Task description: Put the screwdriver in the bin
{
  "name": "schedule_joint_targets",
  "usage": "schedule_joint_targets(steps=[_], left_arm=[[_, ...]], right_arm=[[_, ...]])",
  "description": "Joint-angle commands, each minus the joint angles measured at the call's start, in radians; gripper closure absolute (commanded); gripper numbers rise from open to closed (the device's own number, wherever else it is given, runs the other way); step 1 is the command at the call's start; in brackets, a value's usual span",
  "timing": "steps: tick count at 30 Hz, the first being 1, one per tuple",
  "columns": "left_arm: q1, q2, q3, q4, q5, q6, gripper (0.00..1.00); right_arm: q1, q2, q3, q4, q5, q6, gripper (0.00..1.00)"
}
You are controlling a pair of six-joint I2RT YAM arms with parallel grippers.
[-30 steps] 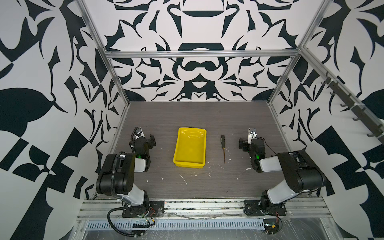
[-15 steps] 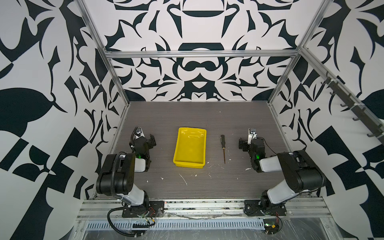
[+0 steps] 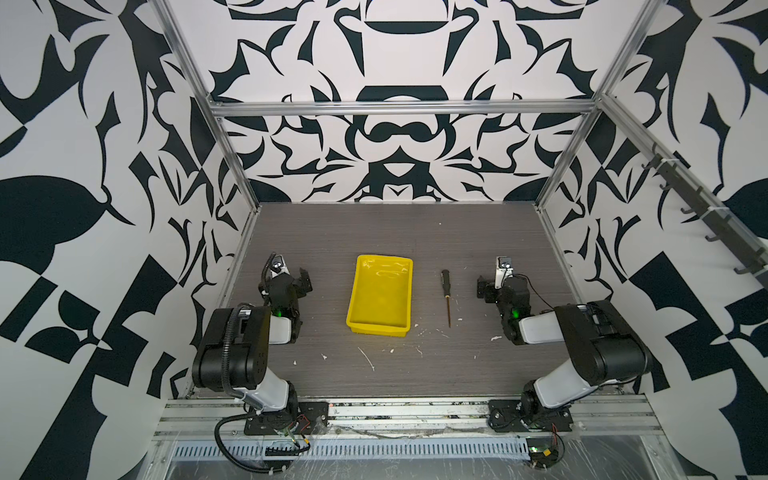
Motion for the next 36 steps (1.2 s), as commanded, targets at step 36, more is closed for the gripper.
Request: schedule_joint_targets(steps=[36], left_arm=[[-0.035, -0.697, 0.203, -1.314, 0.362, -0.494, 0.0]], right_arm=[[0.022, -0.9, 0.186, -1.351, 0.269, 0.575, 0.0]])
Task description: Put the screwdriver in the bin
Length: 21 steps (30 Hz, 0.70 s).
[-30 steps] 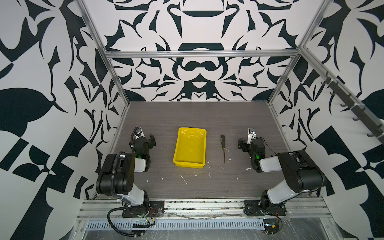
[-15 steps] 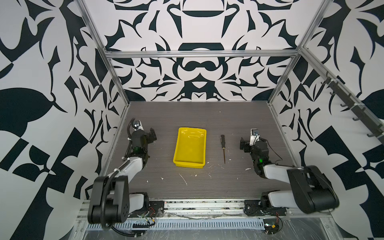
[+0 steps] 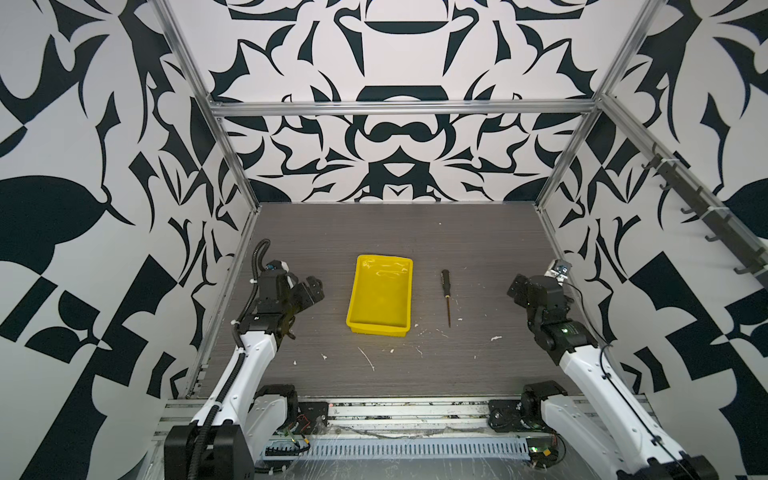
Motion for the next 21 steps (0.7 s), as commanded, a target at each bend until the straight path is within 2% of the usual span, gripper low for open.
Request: schedule_joint_targets(steps=[1, 5, 8, 16, 21], left_arm=[[-0.001, -0.078, 0.005, -0.122, -0.082, -0.093, 0.0], [0.001, -0.123, -0.071, -0.094, -0.198, -0.172, 0.0], [0.001, -0.153, -0.093, -0.061, -0.144, -0.166, 0.0], [0.001, -0.214, -0.131, -0.069, -0.148, -0.219, 0.0], [0.001, -0.255, -0.147, -0.071, -0.141, -0.223, 0.0]], right_arm=[[0.003, -0.098, -0.036, -0.079, -0.076, 0.045, 0.01], [0.002, -0.153, -0.071, -0.025, -0.146, 0.035, 0.01], [0.002, -0.142, -0.08, -0.003, -0.163, 0.037, 0.01], [0.002, -0.072, -0.073, -0.024, -0.128, 0.115, 0.01], [0.002, -0.071, -0.074, -0.001, -0.363, 0.038, 0.03]])
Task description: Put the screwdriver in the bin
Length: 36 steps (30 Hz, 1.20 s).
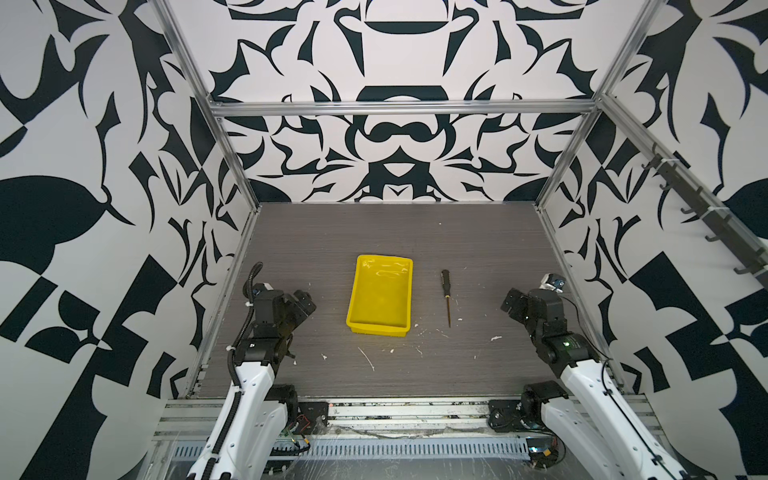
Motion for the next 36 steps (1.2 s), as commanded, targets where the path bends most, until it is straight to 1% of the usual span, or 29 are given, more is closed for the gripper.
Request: schedule_joint_targets(steps=[1, 4, 7, 9, 12, 15, 18, 19, 21, 24, 25, 26, 27, 28, 30, 32, 36], left_arm=[[0.0, -0.027, -0.019, -0.025, -0.012, -0.031, 0.0], [0.001, -0.035, -0.018, -0.032, -0.017, -0.038, 0.0], [0.001, -0.04, -0.031, -0.009, 0.011, -0.039, 0.0], [0.001, -0.038, -0.033, -0.002, 0.013, -0.042, 0.0], [0.001, -0.045, -0.025, -0.032, -0.008, -0.047, 0.0], [0.001, -0.073, -0.04, -0.031, -0.025, -0.064, 0.0], [0.0, -0.109, -0.065, -0.015, -0.027, -0.08, 0.0], [0.001, -0.122, -0.074, -0.012, -0.026, -0.085, 0.0], [0.0, -0.137, -0.082, -0.008, -0.026, -0.087, 0.0], [0.001, -0.149, -0.083, -0.012, -0.028, -0.087, 0.0], [0.001, -0.15, -0.085, -0.012, -0.026, -0.088, 0.0], [0.0, -0.148, -0.086, -0.013, -0.023, -0.091, 0.0], [0.001, -0.145, -0.087, -0.009, -0.022, -0.092, 0.0], [0.001, -0.141, -0.088, -0.003, -0.021, -0.09, 0.0], [0.001, -0.127, -0.086, 0.008, -0.021, -0.087, 0.0], [0.0, -0.106, -0.078, 0.006, -0.021, -0.086, 0.0], [0.0, -0.066, -0.064, 0.008, -0.013, -0.082, 0.0]], right_arm=[[0.003, 0.009, 0.01, 0.037, -0.177, -0.028, 0.04], [0.002, 0.087, 0.053, 0.049, -0.27, -0.024, 0.01], [0.01, 0.22, 0.11, 0.061, -0.362, -0.025, 0.01], [0.032, 0.314, 0.147, 0.079, -0.395, -0.035, 0.01], [0.098, 0.455, 0.209, 0.07, -0.354, -0.028, 0.01], [0.164, 0.606, 0.317, 0.021, -0.307, -0.011, 0.02], [0.204, 0.744, 0.444, -0.038, -0.3, -0.001, 0.04], [0.211, 0.782, 0.481, -0.051, -0.306, 0.009, 0.07], [0.221, 0.839, 0.52, -0.044, -0.322, 0.019, 0.07], [0.236, 0.916, 0.555, -0.007, -0.345, 0.021, 0.2], [0.242, 0.946, 0.572, -0.011, -0.354, 0.024, 0.25], [0.247, 0.976, 0.597, -0.02, -0.367, 0.026, 0.33], [0.253, 1.003, 0.618, -0.037, -0.371, 0.032, 0.36], [0.259, 1.029, 0.638, -0.045, -0.378, 0.031, 0.44], [0.273, 1.07, 0.67, -0.067, -0.371, 0.032, 0.44], [0.281, 1.102, 0.698, -0.095, -0.358, 0.035, 0.49], [0.29, 1.126, 0.697, -0.103, -0.334, 0.039, 0.5]])
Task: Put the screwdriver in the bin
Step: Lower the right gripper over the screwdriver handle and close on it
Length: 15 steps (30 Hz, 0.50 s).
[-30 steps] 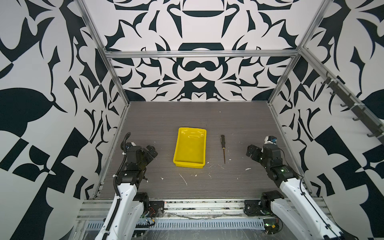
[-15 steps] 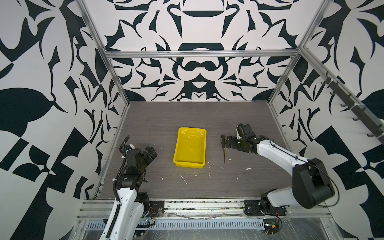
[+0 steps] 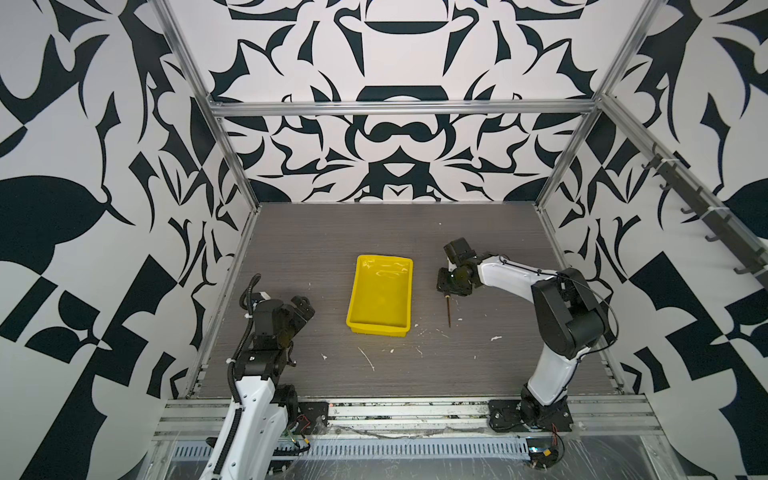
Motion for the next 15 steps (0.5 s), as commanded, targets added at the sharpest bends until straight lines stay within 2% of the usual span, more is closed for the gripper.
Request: schedule_joint_targets(steps=[1, 4, 9, 11, 12, 13, 15], left_arm=[[0.001, 0.025, 0.016, 0.002, 0.001, -0.009, 0.0], [0.001, 0.035, 0.019, 0.002, 0.002, -0.01, 0.0], [0.0, 0.038, 0.014, 0.01, 0.002, -0.012, 0.0], [0.0, 0.037, 0.015, 0.006, 0.002, -0.015, 0.0], [0.0, 0.038, 0.014, 0.005, 0.002, -0.015, 0.0], [0.001, 0.036, 0.014, 0.005, 0.001, -0.015, 0.0], [0.001, 0.033, 0.014, 0.004, 0.001, -0.014, 0.0]], right_arm=[[0.01, -0.006, 0.017, -0.035, 0.033, 0.01, 0.5], [0.011, 0.012, -0.004, -0.039, 0.048, 0.01, 0.56], [0.011, 0.022, -0.022, -0.041, 0.066, 0.0, 0.59], [0.012, 0.021, -0.022, -0.053, 0.069, 0.0, 0.72], [0.014, 0.02, -0.024, -0.057, 0.07, 0.001, 0.74], [0.015, 0.019, -0.033, -0.049, 0.069, -0.002, 0.86], [0.016, 0.014, -0.051, -0.036, 0.077, 0.001, 0.9]])
